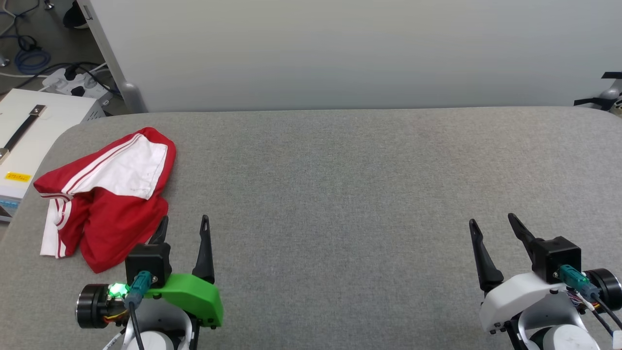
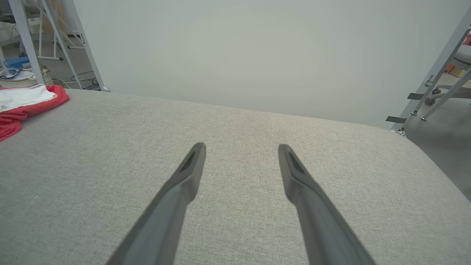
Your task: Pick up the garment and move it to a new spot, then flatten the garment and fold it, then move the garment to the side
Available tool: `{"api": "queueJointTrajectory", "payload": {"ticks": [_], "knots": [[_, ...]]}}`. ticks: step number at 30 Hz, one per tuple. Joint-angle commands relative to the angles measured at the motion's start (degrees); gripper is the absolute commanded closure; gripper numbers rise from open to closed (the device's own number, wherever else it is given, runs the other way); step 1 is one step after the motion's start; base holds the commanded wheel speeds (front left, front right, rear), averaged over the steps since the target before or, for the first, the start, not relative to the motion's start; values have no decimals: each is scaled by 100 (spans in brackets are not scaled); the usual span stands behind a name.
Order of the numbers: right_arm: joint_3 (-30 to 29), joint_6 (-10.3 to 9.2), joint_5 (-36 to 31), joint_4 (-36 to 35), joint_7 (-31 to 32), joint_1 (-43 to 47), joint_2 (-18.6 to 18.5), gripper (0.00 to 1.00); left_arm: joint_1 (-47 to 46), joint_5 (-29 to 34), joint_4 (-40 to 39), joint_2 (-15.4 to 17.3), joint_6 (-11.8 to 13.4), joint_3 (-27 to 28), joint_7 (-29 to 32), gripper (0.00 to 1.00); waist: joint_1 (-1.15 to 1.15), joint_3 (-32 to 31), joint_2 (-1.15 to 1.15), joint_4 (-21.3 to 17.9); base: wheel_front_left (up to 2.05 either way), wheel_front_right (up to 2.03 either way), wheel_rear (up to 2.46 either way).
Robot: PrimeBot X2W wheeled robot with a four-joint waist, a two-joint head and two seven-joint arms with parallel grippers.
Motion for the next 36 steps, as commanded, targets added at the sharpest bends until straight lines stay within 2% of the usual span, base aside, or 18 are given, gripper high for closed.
{"api": "queueJointTrajectory", "payload": {"ticks": [1, 36], "knots": [[-21, 0, 59, 21, -65, 13, 0, 0, 6, -48, 35, -1, 13, -9, -72, 0, 0, 2, 0, 0, 0, 0, 0], [-178, -1, 296, 61, -474, 82, 2, 0, 55, -448, 239, -9, 3, -95, -488, 0, 0, 9, 0, 34, 0, 0, 0]]}}
